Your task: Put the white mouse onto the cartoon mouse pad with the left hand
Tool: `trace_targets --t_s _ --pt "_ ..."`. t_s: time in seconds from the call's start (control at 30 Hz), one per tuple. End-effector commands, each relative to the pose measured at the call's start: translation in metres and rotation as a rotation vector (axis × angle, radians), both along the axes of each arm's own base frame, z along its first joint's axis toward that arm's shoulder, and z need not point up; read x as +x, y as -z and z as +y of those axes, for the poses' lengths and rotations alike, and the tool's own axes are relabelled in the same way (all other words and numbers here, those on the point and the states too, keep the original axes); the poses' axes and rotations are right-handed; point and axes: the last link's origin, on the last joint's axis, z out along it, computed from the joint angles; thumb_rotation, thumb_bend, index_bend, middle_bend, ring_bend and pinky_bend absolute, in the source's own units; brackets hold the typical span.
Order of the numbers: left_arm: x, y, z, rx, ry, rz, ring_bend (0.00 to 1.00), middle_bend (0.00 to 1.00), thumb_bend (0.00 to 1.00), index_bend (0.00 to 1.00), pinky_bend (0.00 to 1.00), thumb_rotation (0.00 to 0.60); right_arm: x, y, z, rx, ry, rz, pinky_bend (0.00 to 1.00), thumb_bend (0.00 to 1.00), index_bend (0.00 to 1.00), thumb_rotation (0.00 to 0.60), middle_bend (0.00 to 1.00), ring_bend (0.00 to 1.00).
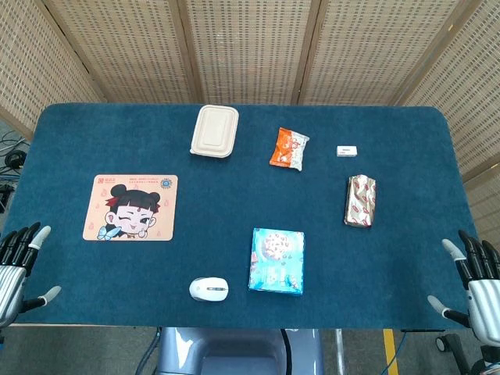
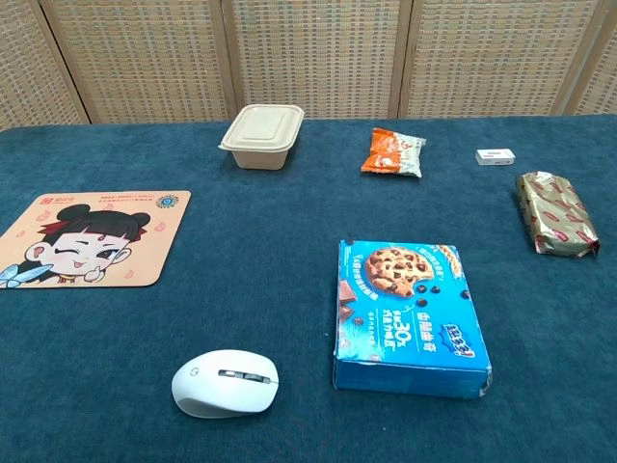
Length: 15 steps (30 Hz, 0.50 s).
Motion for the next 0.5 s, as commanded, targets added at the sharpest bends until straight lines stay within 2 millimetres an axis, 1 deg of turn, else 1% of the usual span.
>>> trace_targets --t_s 0.03,0.23,0.33,0.43,0.5 --pt "0.000 0.000 0.000 0.000 -0.001 0.000 0.00 0.00 0.01 0.00 0.03 0.600 0.000 0.000 0.000 0.000 0.001 0.000 0.00 0.05 0.12 0.600 0.00 0.00" --pt "0.000 0.000 0.000 -0.002 -0.001 -0.001 0.00 0.00 0.01 0.00 0.03 0.600 0.000 0.001 0.000 0.002 0.002 0.001 0.00 0.05 0.12 0.600 0.00 0.00" --pt "0.002 0.004 0.002 -0.029 0.023 -0.010 0.00 0.00 0.01 0.00 0.03 0.600 0.000 0.000 0.000 -0.002 0.003 -0.002 0.00 0.05 0.12 0.600 0.00 0.00" --pt "0.005 0.013 0.005 -0.086 0.061 -0.035 0.00 0.00 0.01 0.00 0.03 0.600 0.000 -0.002 0.000 -0.006 0.003 -0.007 0.00 0.05 0.12 0.600 0.00 0.00" --pt "0.011 0.029 0.011 -0.173 0.121 -0.091 0.00 0.00 0.00 0.00 0.03 0.600 0.000 -0.004 0.000 -0.013 0.005 -0.013 0.00 0.05 0.12 0.600 0.00 0.00"
